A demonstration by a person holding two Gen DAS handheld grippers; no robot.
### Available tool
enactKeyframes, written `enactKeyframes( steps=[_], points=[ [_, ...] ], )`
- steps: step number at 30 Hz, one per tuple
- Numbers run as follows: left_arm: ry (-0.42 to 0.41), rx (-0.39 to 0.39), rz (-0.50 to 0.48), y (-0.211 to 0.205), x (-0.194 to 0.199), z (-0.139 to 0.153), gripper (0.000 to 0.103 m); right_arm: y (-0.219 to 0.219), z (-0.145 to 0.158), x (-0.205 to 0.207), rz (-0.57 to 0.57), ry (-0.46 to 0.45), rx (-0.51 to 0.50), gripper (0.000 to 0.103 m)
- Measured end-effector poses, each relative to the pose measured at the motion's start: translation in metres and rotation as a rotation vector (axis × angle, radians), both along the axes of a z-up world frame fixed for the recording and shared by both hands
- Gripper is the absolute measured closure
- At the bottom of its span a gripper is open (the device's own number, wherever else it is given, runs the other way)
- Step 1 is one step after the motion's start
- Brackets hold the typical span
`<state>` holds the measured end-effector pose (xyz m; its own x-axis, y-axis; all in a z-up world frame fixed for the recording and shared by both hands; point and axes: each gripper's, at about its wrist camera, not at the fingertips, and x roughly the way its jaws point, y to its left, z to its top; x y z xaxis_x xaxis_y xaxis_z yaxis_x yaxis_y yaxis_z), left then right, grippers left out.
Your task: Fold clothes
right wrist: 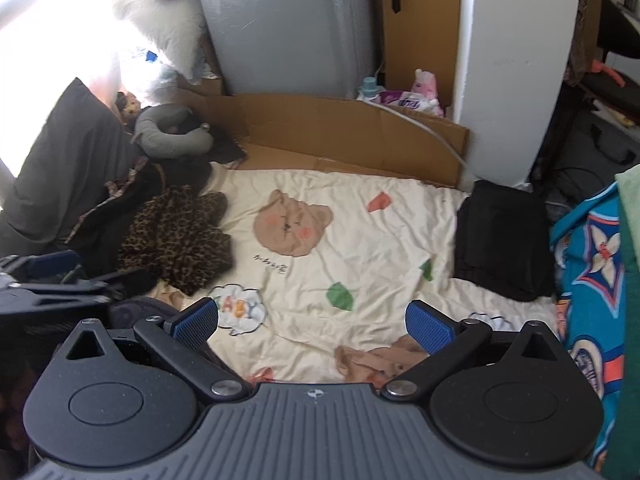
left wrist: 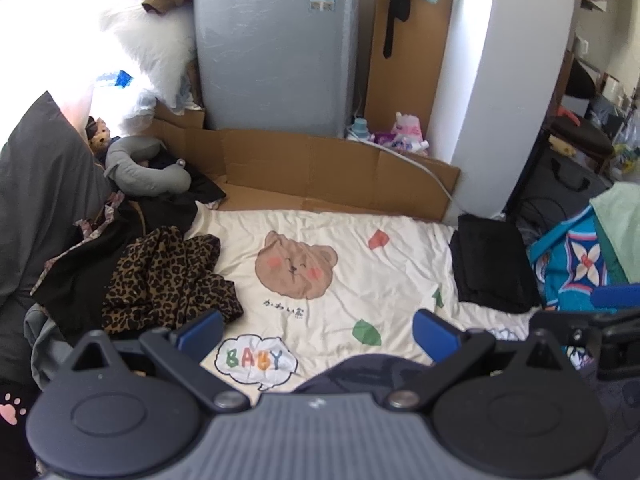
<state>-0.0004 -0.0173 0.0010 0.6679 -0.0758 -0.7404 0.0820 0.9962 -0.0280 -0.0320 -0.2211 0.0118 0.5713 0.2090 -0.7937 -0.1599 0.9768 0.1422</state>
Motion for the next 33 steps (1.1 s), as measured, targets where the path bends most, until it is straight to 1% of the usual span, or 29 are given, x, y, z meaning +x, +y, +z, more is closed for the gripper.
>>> enactKeyframes(
  steps=[3,9,16,26,33],
  points=[
    [-0.015,-0.002,0.006,0.004,-0.002,0.009,0.001,0.000,0.005,0.000,0.004,0.005,0.017,0.000],
    [-0.034,-0.006,0.023,0.019,-0.008,0.025,0.001,0.009,0.021,-0.007,0.021,-0.023,0.027,0.000],
    [-0.047,-0.016,0.049,0.037,-0.012,0.039,0.001,0.013,0.036,-0.011,0.014,-0.039,0.041,0.000],
    [-0.043,-0.015,0.065,0.050,-0.007,0.040,0.001,0.013,0.046,0.001,-0.007,-0.052,0.066,0.000],
    [-0.046,-0.012,0.077,0.057,0.001,0.042,0.001,0.012,0.047,0.016,-0.028,-0.052,0.085,0.000]
  ],
)
